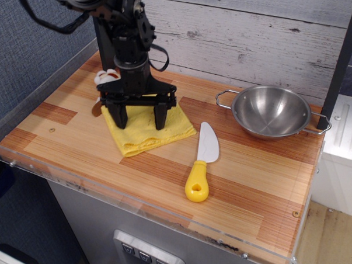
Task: Move the yellow cloth from the front of the table to the back
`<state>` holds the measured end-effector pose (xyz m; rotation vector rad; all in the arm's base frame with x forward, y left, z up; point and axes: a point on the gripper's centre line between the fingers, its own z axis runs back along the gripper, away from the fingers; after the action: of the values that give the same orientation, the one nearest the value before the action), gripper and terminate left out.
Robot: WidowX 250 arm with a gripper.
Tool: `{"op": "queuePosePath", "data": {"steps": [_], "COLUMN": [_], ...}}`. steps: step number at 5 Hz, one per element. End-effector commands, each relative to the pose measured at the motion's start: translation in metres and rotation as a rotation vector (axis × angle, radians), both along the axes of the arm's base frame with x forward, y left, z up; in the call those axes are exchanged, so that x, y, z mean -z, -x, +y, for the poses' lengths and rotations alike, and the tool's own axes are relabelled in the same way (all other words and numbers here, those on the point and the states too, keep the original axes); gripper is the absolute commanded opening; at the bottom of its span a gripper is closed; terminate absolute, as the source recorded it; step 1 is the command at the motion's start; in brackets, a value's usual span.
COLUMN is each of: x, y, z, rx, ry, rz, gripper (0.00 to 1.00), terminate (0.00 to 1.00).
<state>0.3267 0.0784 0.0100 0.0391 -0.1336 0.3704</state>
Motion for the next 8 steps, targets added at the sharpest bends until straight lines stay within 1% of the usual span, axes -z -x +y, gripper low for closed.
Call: {"op": "queuePosePath", "data": {"steps": [1, 2, 3, 4, 5, 6, 7, 8], "x": [-0.012, -0.016, -0.017, -0.019, -0.029, -0.049, -0.079, -0.099], "y": [-0.05, -0.068, -0.068, -0.064, -0.06, -0.058, -0.058, -0.059], "z": [-0.01, -0.024, -0.03, -0.03, -0.028, -0.027, -0.028, -0.03], "rx": [0.024, 0.031, 0.054, 0.052, 0.036, -0.036, -0.088, -0.096], "ry": [0.002, 0.01, 0.007, 0.008, 0.008, 0.018, 0.033, 0.042], "rz": [-0.06, -0.078, -0.078, -0.077, -0.088, -0.143, -0.196, -0.228], "gripper": [1.0, 1.0, 1.0, 1.0, 1.0, 1.0, 1.0, 1.0], "terminate": [0.0, 0.0, 0.0, 0.0, 0.0, 0.0, 0.0, 0.0]}}
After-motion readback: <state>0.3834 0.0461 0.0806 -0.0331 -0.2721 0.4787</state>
